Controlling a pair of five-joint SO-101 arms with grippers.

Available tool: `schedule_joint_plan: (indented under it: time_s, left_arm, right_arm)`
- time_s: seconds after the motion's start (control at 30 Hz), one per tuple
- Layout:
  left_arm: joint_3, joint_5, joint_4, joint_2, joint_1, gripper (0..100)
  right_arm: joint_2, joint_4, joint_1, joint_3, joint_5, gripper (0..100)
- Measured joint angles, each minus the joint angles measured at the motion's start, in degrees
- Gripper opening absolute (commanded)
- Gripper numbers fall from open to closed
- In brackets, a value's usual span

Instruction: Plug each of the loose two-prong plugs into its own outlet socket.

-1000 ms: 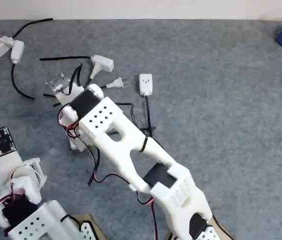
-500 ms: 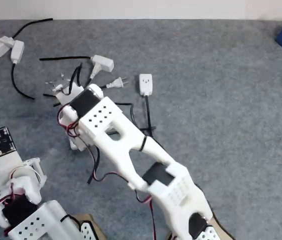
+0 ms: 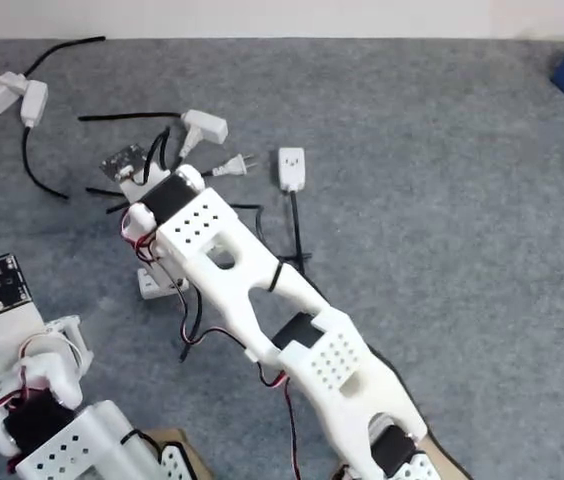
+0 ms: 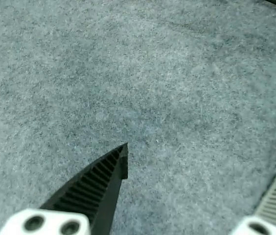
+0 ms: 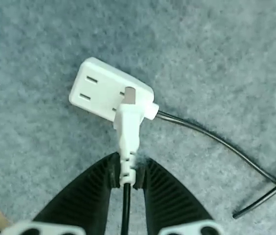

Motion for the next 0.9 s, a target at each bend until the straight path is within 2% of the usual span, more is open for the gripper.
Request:
schedule_joint_plan:
  time_s: [0.27,0.5,0.63,0.77,0.9]
  left_arm:
    - [0.0,0.0,0.0,0.0,0.0,43]
    - [-3.4,0.0,-8.7,0.1,0.0,43]
    - [-8.8,0.0,-9.3,0.1,1.2,43]
    - [-20.5,0.0,0.3,3.4,6.9,43]
    - [-37.4,0.0,12.0,16.2,13.7,43]
  right_arm:
    - [-3.2,1.1,1.2,0.1,0.0,0.8]
    - [-22.9,0.9,5.1,12.6,5.4,0.8]
    - [-34.6,-4.7,5.0,24.3,7.1,0.8]
    - [-47.1,-15.5,5.2,43.6,7.3,0.8]
    - [-61.0,-29.1,5.4,68.1,7.6,0.8]
